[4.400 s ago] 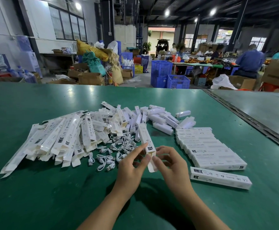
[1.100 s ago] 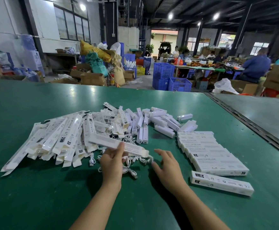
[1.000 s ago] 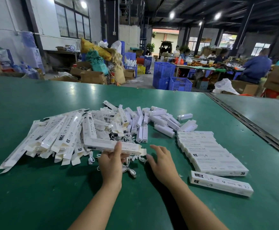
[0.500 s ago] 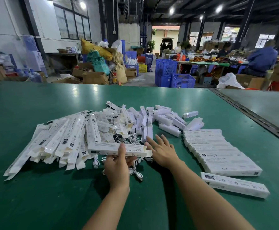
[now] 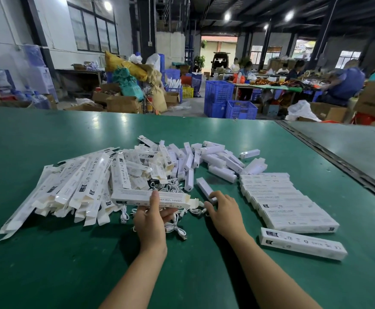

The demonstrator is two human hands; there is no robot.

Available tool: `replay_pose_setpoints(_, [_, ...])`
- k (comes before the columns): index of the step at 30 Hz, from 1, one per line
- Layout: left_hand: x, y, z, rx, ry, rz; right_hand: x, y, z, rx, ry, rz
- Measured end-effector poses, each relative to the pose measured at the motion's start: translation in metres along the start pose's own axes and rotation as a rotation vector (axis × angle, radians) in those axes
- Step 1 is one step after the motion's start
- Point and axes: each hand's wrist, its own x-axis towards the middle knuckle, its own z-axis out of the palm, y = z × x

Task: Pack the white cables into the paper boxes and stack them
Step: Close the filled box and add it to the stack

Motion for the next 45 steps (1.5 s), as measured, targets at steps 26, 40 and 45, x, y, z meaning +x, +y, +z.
replay_pose_setpoints(26, [-0.003, 0.014, -0.002, -0.031, -0.005, 0.047, -0.060, -0.010, -0.046, 0.699, 0.231, 0.031])
replay_pose_setpoints(40, [-0.003, 0.014, -0.003, -0.025, -0.054, 0.056, -0.060, -0.006, -0.040, 0.685, 0.097, 0.013])
replay_pose_setpoints(45, [-0.007, 0.014, -0.001, -0.009, -0.095, 0.058, -0.060, -0.006, -0.040, 0.705, 0.112, 0.047])
